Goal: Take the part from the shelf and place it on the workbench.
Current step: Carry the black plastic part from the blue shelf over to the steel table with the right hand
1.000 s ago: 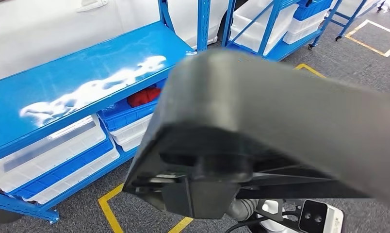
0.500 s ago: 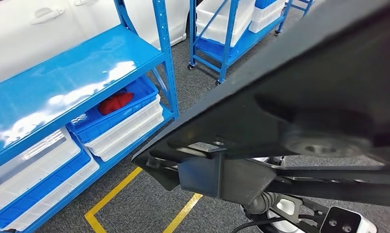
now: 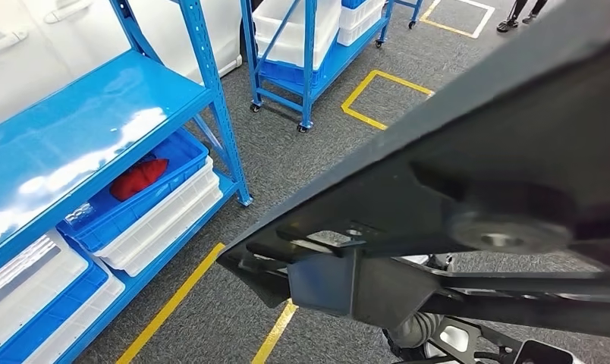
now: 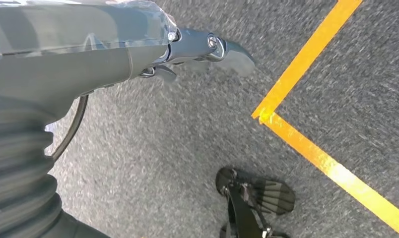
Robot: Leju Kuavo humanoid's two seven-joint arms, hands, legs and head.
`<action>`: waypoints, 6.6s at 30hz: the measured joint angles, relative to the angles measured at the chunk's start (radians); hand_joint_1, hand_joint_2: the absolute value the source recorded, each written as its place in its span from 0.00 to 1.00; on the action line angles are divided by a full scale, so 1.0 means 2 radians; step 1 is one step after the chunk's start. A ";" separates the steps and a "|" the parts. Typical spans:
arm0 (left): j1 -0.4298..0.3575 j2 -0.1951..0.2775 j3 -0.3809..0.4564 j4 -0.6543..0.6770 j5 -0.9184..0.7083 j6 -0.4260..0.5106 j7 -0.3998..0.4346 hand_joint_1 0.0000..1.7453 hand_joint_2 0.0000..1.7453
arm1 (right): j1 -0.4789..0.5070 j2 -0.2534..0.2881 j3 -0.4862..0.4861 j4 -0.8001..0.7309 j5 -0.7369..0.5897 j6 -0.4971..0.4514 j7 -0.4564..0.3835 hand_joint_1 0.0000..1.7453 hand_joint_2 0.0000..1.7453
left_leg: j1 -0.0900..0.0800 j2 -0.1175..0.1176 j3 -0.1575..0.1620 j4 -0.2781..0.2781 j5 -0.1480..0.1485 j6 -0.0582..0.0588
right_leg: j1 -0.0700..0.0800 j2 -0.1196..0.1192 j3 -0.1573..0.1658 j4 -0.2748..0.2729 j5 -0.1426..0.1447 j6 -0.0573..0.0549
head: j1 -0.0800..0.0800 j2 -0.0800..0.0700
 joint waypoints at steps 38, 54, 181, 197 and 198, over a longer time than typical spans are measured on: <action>0.011 -0.022 -0.010 0.000 0.020 0.003 0.001 0.00 1.00 | -0.011 -0.017 -0.077 0.071 -0.066 0.033 0.001 1.00 1.00 | -0.009 0.052 0.001 -0.004 0.002 0.016 | 0.000 -0.056 -0.060 0.130 -0.055 0.009 | 0.000 0.000; 0.025 -0.032 -0.012 0.000 0.048 0.005 -0.027 0.00 1.00 | -0.048 -0.047 0.018 0.080 -0.078 -0.028 0.000 1.00 1.00 | -0.007 0.028 -0.056 0.116 -0.041 -0.008 | 0.005 -0.029 0.016 -0.013 -0.003 -0.020 | 0.000 0.000; 0.018 -0.033 -0.025 0.000 0.078 -0.009 -0.033 0.00 1.00 | -0.106 -0.041 0.057 0.092 -0.098 -0.066 0.020 1.00 1.00 | -0.003 -0.003 -0.011 0.008 0.004 -0.007 | 0.004 -0.006 0.009 -0.009 0.003 -0.009 | 0.000 0.000; 0.015 -0.033 -0.025 0.000 0.080 -0.011 -0.044 0.00 1.00 | -0.109 -0.043 0.064 0.091 -0.096 -0.079 0.018 1.00 1.00 | -0.007 0.069 0.003 -0.006 -0.001 0.003 | 0.006 -0.091 0.009 -0.008 0.002 0.002 | 0.000 0.000; 0.015 -0.033 -0.025 0.000 0.080 -0.013 -0.044 0.00 1.00 | -0.109 -0.044 0.064 0.091 -0.095 -0.081 0.017 1.00 1.00 | -0.007 0.072 0.005 -0.006 -0.002 0.000 | 0.007 -0.088 0.009 -0.009 0.000 -0.001 | 0.000 0.000</action>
